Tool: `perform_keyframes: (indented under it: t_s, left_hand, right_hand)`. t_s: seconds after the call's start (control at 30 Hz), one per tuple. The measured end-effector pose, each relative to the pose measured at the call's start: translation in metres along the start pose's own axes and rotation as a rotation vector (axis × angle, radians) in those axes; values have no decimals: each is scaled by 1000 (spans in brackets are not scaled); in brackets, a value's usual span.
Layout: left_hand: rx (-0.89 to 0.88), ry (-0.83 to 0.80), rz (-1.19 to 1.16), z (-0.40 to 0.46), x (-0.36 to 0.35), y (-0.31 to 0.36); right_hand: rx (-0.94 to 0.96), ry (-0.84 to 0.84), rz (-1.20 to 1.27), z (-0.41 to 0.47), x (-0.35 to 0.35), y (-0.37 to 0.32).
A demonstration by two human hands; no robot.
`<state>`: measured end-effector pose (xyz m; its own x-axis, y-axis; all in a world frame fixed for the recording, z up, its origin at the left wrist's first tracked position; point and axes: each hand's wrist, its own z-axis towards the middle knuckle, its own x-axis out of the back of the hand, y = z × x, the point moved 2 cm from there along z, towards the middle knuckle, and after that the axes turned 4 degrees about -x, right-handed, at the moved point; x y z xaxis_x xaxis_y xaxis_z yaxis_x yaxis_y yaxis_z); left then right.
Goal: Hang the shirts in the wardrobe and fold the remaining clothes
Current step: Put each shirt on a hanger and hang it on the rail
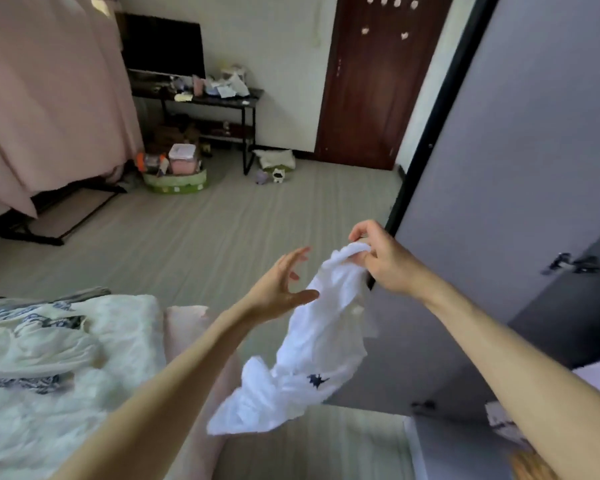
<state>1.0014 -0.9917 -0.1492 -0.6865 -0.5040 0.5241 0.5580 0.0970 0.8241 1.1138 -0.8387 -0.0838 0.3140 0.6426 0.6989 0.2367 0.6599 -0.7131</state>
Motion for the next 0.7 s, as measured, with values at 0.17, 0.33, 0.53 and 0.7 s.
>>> perform_keyframes:
  t_s: [0.17, 0.33, 0.53, 0.7]
  left_hand:
    - [-203, -296, -70, 59, -41, 59]
    - [-313, -237, -134, 102, -82, 107]
    - [-381, -246, -408, 133, -129, 167]
    - [-296, -353, -598, 145, -157, 188]
  right_hand:
    - [74, 87, -71, -37, 49, 2]
    - [-26, 465, 213, -71, 96, 43]
    - [-488, 330, -159, -153, 77, 144]
    - [-747, 443, -290, -200, 81, 175]
